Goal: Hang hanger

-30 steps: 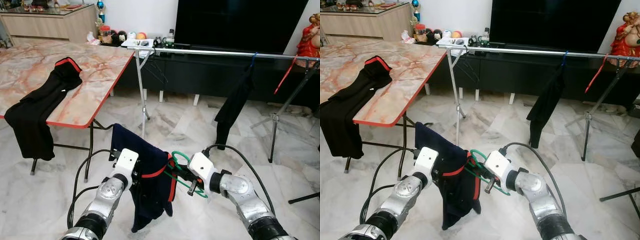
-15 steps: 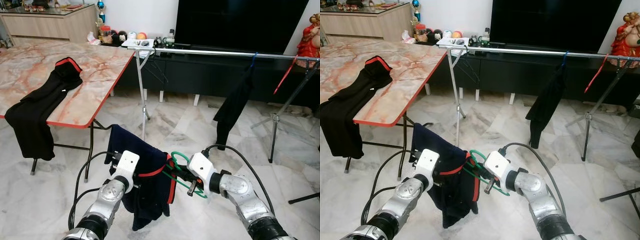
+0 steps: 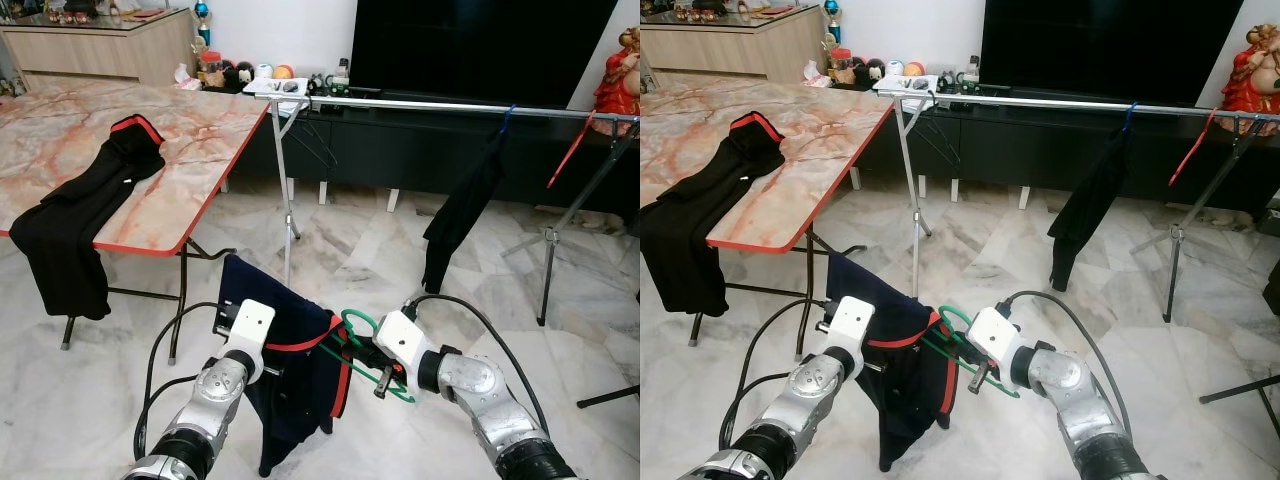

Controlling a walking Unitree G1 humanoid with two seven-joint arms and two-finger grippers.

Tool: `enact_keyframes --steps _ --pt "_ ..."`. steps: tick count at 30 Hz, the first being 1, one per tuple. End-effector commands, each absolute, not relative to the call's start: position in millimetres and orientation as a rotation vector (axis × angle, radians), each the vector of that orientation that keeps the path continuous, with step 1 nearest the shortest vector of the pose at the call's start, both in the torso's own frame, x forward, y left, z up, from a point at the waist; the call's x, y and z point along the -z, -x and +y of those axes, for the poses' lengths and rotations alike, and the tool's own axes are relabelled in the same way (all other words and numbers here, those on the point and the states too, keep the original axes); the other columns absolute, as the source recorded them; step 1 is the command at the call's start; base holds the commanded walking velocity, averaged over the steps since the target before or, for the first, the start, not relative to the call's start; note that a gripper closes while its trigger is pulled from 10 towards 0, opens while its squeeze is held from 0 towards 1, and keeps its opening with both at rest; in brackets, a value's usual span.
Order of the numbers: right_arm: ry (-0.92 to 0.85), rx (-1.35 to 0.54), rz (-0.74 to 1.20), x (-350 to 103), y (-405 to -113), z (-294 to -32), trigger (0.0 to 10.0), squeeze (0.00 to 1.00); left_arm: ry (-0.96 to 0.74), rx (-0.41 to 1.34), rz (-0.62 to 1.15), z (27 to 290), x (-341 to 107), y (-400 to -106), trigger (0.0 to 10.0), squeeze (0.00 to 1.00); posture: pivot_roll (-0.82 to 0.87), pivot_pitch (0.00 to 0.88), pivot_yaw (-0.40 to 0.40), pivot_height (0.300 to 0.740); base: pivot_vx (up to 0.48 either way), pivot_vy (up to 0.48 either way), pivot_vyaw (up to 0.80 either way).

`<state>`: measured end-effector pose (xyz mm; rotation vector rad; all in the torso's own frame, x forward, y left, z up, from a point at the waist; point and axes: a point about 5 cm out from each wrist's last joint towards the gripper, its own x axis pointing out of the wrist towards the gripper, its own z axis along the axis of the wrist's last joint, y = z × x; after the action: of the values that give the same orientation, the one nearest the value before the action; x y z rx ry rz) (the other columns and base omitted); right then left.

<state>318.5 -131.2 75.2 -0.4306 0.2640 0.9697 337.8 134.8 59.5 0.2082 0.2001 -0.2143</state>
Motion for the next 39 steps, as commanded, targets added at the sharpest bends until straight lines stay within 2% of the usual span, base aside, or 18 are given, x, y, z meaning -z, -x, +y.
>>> enact_keyframes --steps 1,14,16,21,26,33,39 --pt "0.44 -0.966 0.266 -73.9 -317.7 -133.3 0.0 0.0 -0.199 0.202 0.181 136.1 -64.7 -341.4 0.0 0.0 0.09 0.015 -0.032 0.74 0.0 0.0 0.0" --pt "0.603 -0.968 0.404 -49.1 -306.7 -149.9 0.0 0.0 -0.209 0.184 0.198 141.7 -60.5 -338.7 0.0 0.0 0.09 0.017 -0.031 0.74 0.0 0.0 0.0" --pt "0.721 -0.974 0.48 -37.0 -300.8 -161.0 0.0 0.0 -0.219 0.177 0.207 144.7 -58.4 -337.2 0.0 0.0 0.09 0.018 -0.031 0.74 0.0 0.0 0.0" --pt "0.777 -0.986 0.544 -27.4 -294.1 -170.2 0.0 0.0 -0.228 0.142 0.227 150.4 -56.2 -336.8 0.0 0.0 0.09 0.018 -0.031 0.74 0.0 0.0 0.0" --pt "0.867 -1.074 0.667 -11.1 -274.6 -187.3 0.0 0.0 -0.249 0.089 0.264 160.0 -52.8 -336.3 0.0 0.0 0.09 0.015 -0.033 0.74 0.0 0.0 0.0" --pt "0.838 -1.079 0.676 -12.4 -271.1 -197.2 0.0 0.0 -0.261 0.076 0.285 165.5 -49.7 -334.5 0.0 0.0 0.09 0.013 -0.032 0.74 0.0 0.0 0.0" --pt "0.673 -0.929 0.595 -21.8 -279.9 -202.1 0.0 0.0 -0.244 0.095 0.199 168.4 -55.6 -332.0 0.0 0.0 0.09 0.008 -0.033 0.74 0.0 0.0 0.0"
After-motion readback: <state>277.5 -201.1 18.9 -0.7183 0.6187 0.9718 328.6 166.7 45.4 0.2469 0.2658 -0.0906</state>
